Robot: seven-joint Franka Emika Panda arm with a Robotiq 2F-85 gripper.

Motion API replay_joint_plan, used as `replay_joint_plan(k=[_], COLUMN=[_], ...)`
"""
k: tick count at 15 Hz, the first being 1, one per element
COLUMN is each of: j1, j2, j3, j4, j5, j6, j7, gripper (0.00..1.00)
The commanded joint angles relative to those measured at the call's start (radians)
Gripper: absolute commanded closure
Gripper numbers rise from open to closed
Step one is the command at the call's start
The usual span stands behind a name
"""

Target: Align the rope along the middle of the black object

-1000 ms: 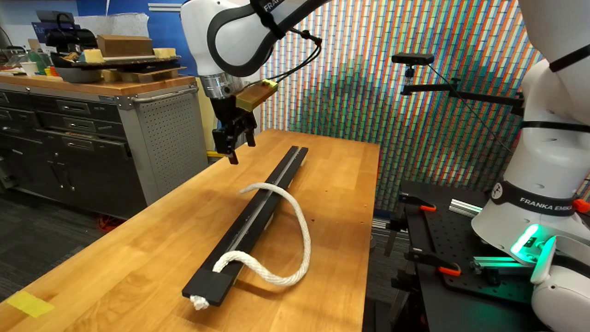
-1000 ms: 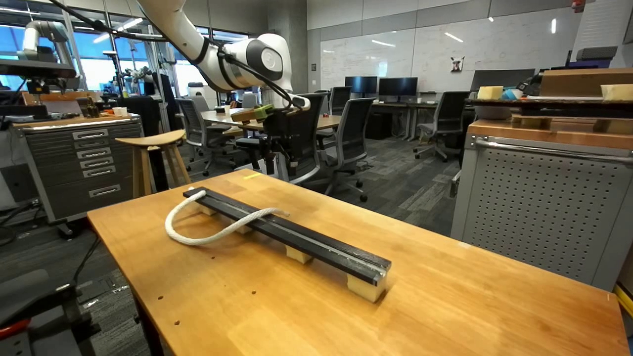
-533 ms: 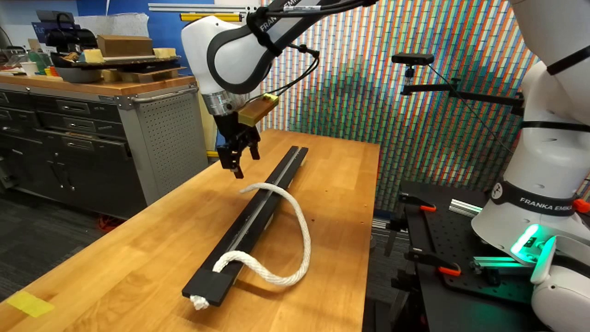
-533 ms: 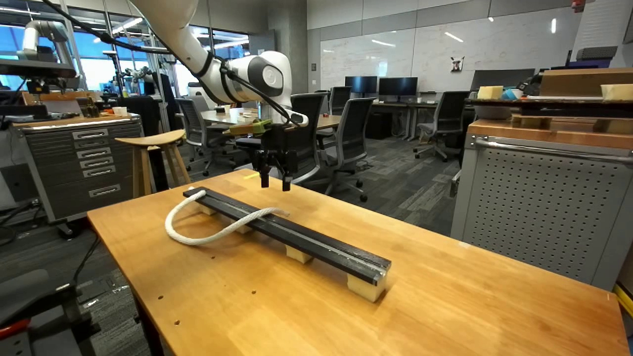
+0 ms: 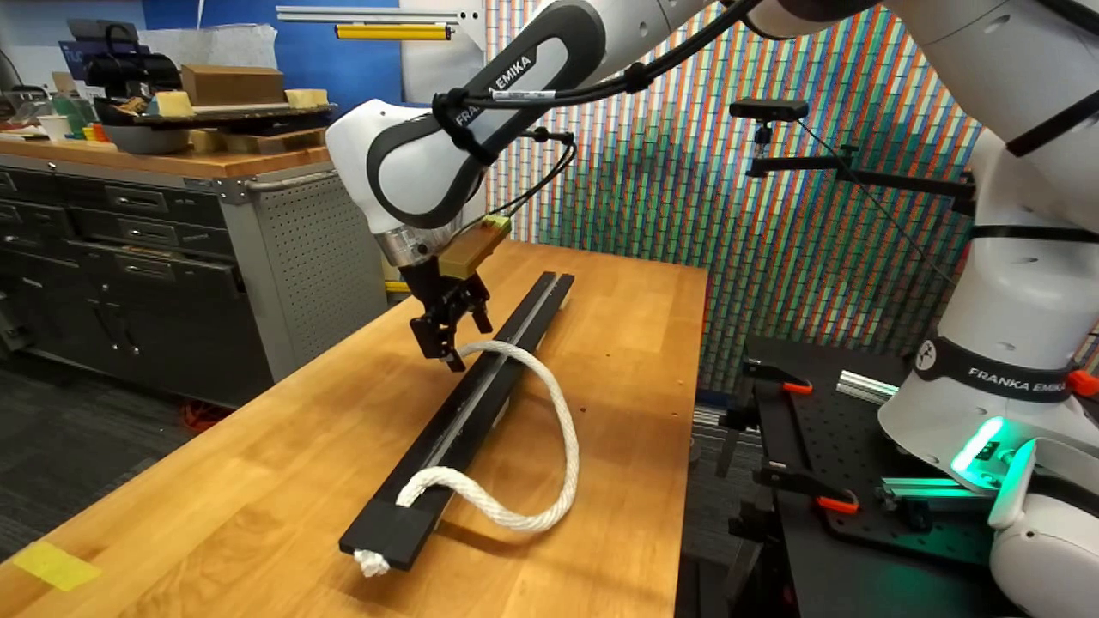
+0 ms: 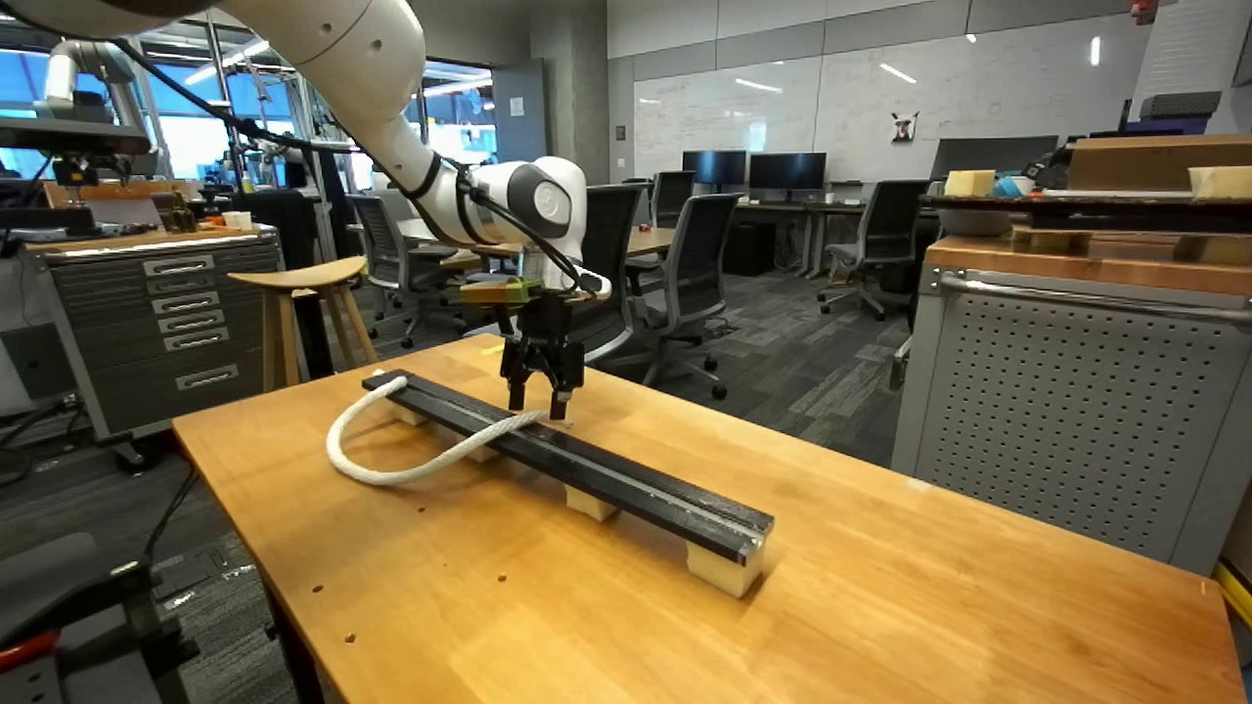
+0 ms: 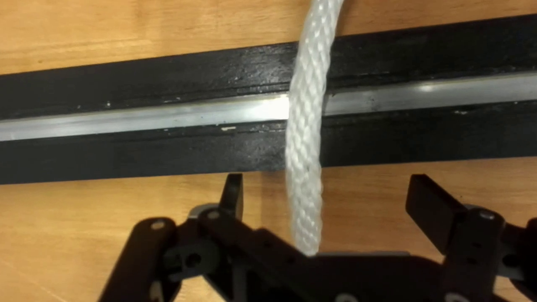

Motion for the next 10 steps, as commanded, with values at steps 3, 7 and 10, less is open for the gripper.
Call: replay_joint_plan(k=[3,7,10], j1=[0.002,-0.001,-0.005], j2=[0.076,0.105,0.125], j3=[-0.02,-0.025,-0.027], j4=[0.155,0.209,0.238], j5=[0.042,0.052,0.056], j6=[-0.09,-0.124,-0.147], j7=[-0.032,-0.043,-0.052], gripper=[0.0,0.2,0.38])
